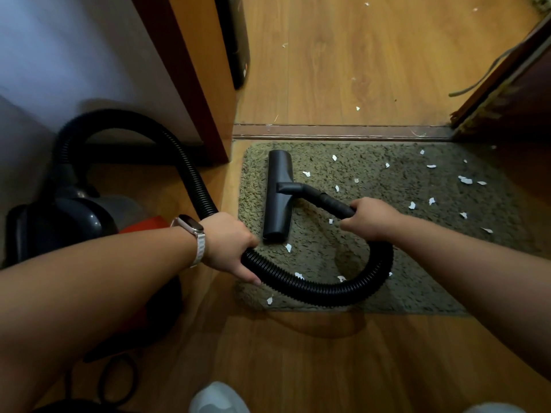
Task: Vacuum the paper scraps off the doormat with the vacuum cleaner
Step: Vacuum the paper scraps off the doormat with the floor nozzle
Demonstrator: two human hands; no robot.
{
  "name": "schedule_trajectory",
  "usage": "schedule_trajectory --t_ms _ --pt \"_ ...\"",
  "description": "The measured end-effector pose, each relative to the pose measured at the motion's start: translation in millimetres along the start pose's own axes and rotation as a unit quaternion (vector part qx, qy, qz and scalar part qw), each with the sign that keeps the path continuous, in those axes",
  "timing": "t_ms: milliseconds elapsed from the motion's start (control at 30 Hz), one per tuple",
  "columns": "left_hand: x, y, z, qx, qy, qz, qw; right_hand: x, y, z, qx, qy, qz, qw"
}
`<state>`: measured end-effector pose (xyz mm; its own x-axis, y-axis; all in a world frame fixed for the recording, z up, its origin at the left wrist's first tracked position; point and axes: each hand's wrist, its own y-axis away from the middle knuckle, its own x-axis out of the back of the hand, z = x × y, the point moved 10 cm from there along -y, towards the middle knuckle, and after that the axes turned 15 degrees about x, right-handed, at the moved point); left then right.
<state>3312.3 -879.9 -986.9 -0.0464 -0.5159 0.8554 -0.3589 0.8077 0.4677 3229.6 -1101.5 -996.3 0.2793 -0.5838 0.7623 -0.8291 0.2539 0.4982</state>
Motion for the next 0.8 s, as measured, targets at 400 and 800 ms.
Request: schedule_trajectory --t_ms 400,800 --pt "-0.6 -5.4 5.8 -0.008 -0.005 -0.011 1.0 -3.9 7.9 -10.3 0.042 0.058 0.038 0.997" --pt "3.5 -6.2 1.8 0.01 0.016 0.003 1.0 16.8 7.5 6.8 0.002 0.062 0.076 0.995"
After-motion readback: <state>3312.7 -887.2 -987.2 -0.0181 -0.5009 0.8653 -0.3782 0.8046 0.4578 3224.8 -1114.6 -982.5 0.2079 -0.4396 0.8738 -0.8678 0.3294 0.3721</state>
